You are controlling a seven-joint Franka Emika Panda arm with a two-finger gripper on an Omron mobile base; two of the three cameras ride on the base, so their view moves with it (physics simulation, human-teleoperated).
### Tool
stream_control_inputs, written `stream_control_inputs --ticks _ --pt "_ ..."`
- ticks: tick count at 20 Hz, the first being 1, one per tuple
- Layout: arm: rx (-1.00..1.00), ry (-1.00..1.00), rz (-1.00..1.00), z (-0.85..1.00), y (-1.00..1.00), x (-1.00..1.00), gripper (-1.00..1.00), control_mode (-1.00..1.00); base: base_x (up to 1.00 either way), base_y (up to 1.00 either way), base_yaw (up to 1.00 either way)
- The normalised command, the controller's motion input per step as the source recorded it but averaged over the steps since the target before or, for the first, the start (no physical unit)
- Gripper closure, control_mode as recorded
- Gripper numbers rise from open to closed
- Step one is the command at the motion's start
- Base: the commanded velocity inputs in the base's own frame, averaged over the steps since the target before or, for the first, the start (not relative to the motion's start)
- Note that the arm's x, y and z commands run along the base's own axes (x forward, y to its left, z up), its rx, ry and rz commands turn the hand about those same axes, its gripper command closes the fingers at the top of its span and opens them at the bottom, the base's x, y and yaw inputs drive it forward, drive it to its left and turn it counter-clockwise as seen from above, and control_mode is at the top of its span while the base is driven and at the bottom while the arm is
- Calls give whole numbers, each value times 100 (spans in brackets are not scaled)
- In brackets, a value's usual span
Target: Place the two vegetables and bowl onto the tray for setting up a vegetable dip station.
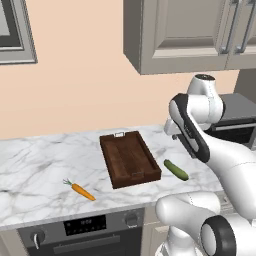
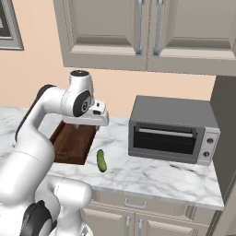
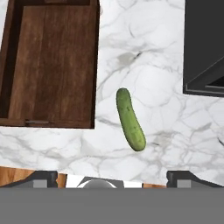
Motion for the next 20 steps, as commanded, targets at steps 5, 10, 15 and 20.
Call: stream_control_inputs --ticks 5,10,15,20 --pt "0 5 0 -14 -14 0 -100 -100 0 0 0" --pt "0 6 0 -20 -15 0 -100 -100 0 0 0" --pt "0 7 0 -20 -14 0 -100 -100 0 0 0" --pt "0 7 0 -22 -14 0 -100 -100 0 0 0"
